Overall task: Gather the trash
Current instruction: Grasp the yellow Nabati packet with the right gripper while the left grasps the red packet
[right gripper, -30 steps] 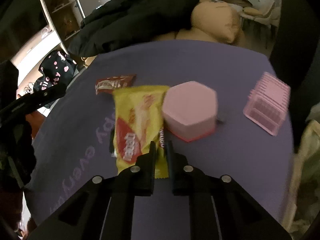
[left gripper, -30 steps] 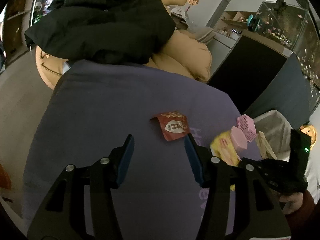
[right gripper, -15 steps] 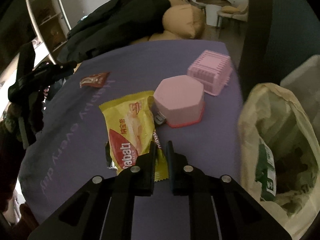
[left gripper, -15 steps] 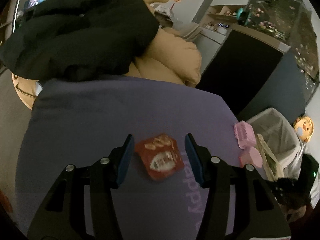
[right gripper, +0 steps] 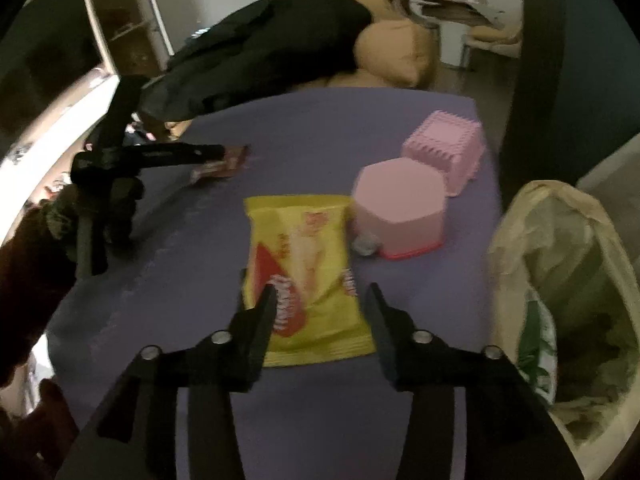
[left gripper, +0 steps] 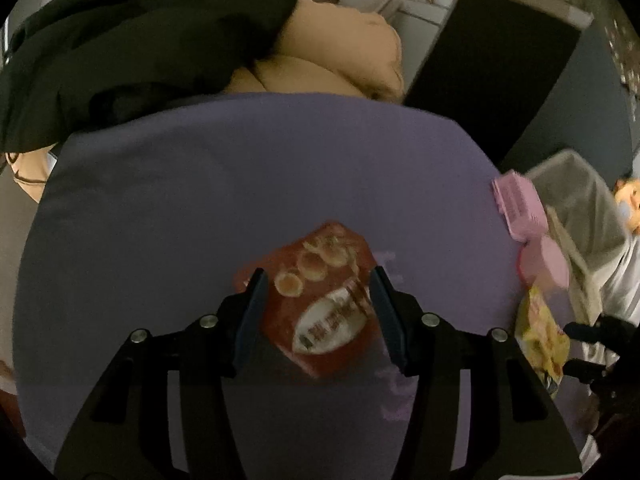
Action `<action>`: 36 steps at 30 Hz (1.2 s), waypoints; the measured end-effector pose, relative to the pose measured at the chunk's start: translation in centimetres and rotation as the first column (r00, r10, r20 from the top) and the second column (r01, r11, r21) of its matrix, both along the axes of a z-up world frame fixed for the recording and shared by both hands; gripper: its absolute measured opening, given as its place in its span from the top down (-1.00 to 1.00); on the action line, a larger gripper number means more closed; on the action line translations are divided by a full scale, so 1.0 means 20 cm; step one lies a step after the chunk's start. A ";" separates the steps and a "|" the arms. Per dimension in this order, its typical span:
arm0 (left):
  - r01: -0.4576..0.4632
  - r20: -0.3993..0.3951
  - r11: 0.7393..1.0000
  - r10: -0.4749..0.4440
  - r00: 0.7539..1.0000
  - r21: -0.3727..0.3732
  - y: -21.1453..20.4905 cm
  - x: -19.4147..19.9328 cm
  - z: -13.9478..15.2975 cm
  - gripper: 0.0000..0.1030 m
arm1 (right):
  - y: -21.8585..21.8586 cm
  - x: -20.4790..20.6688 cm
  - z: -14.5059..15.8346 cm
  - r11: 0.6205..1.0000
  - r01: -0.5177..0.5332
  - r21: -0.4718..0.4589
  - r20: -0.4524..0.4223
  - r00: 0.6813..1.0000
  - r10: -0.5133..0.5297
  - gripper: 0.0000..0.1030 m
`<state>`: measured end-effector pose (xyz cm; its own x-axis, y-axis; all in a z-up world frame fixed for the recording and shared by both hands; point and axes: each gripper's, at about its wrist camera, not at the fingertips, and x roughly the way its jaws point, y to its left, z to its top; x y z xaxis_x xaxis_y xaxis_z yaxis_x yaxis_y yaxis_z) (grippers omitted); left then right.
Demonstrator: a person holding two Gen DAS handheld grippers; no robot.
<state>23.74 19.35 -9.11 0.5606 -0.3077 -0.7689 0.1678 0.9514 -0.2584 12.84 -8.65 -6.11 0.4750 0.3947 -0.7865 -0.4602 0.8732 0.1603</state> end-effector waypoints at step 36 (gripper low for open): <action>0.132 0.208 0.989 -0.142 0.968 0.061 0.05 -0.21 0.19 0.01 | -0.08 0.03 0.29 0.999 0.042 -0.027 0.084 0.996 -0.040 0.80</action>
<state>19.54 20.41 -5.41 0.6663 -0.3599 -0.6531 0.3436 0.9255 -0.1594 13.43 -10.28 -0.31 0.5549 0.3511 -0.7542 -0.4348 0.8953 0.0969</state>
